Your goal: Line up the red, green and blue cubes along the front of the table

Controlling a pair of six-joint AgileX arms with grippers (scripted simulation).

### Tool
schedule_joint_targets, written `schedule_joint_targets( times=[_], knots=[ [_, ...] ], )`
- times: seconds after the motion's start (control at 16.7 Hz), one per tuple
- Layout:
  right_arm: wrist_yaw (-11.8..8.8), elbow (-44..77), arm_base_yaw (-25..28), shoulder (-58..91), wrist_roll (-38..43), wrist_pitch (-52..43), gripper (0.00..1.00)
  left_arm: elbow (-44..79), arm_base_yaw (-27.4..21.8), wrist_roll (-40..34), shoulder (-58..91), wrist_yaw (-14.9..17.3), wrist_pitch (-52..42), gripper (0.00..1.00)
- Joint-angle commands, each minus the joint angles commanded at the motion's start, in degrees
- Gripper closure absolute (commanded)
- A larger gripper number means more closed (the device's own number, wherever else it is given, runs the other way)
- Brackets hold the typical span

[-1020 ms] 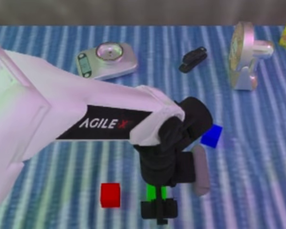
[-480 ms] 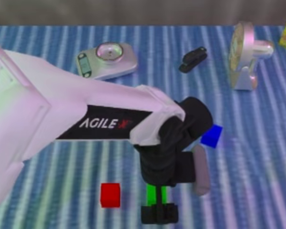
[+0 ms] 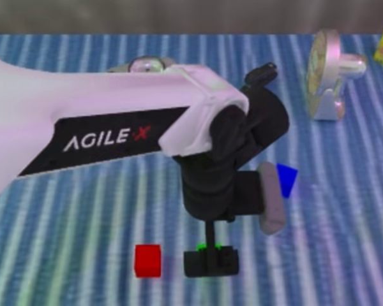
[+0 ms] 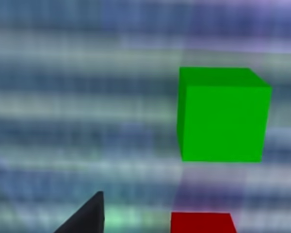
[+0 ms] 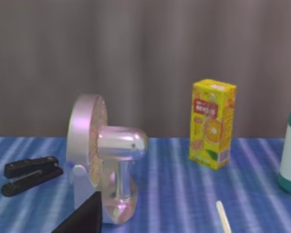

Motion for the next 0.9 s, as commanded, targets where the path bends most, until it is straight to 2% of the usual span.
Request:
schedule_joint_targets(
  times=[0.42,0.66,0.9],
  knots=[
    [-0.1,1.7,0.6,1.7,-0.7,-1.1,0.00,-1.4,0.7,-0.6,-1.5,-0.1,0.8,0.00],
    [-0.2,12.0,3.4,12.5,-4.8,-7.4,0.00,-9.5,6.1,-4.0,-11.0,-0.5,6.2,0.00],
    [-0.1,28.2,7.5,32.8,-11.2,-17.6,0.00,-23.3,14.7,-9.7,-29.1,-1.0,14.9,0.00]
  ],
)
